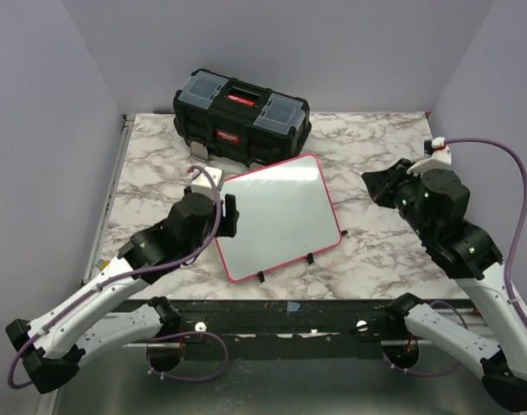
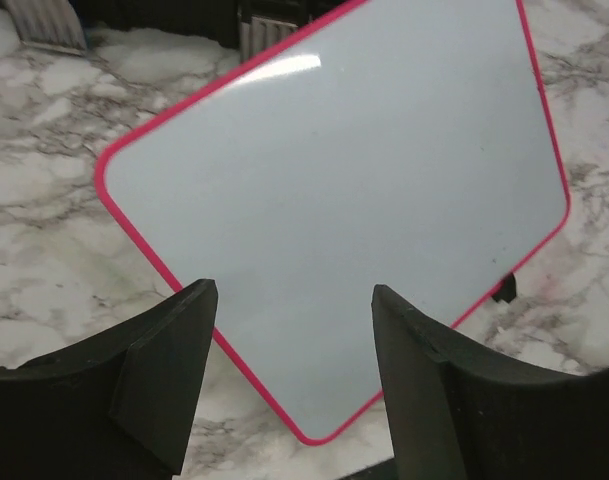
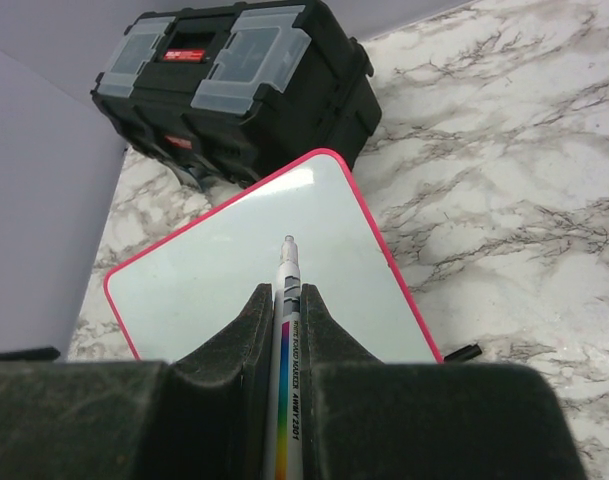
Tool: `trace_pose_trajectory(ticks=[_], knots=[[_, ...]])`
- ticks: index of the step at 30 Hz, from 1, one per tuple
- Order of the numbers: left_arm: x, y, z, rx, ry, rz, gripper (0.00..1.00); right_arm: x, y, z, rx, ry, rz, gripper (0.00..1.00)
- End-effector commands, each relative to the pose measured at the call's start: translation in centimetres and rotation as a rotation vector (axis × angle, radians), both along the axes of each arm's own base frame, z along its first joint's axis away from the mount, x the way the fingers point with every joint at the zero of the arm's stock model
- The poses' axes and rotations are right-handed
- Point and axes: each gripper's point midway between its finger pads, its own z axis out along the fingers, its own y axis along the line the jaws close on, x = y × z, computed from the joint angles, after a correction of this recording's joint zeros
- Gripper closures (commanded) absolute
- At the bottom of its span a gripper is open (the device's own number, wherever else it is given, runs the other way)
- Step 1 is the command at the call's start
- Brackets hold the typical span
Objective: Write a sentence on the whiteboard
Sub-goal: Move the whiteboard to the center of the board, then pick up the whiteboard from the whiteboard stand.
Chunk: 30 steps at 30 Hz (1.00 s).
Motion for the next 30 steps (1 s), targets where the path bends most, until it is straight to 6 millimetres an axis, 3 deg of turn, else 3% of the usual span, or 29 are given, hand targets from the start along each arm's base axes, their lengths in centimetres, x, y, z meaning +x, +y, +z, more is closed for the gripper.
trace_pose_trajectory(ticks=[1,4,10,15,21,26,30], knots=[[3.0,0.3,2.4,0.103,-0.034,-0.14,0.34,-0.2,1.0,0.0,-0.021,0.001,0.066,0.99],[4.8,-0.1,3.8,0.052,-0.025,-0.221,0.32,-0.2,1.6,-0.6,-0.036,0.022,0.104,0.99],[7.5,-0.9,4.0,-0.017,0.024,-0.387,0.31,-0.5,3.0,-1.5,-0.053,0.053,0.187,0.99],[9.9,-0.3,4.1,-0.111,0.055,-0.447,0.33,-1.0,4.0,-1.1,-0.058,0.044,0.26,0.99],[13.3,-0.2,2.8,-0.16,0.23,-0.514,0.37,-1.5,5.2,-2.0,-0.044,0.064,0.334,0.99],[14.8,-0.6,1.0,-0.196,0.317,-0.577,0.48,-1.8,5.3,-2.5,-0.026,0.071,0.339,0.99],[15.8,-0.7,-1.0,-0.235,0.378,-0.565,0.49,-2.1,5.2,-2.3,-0.027,0.068,0.34,0.99]])
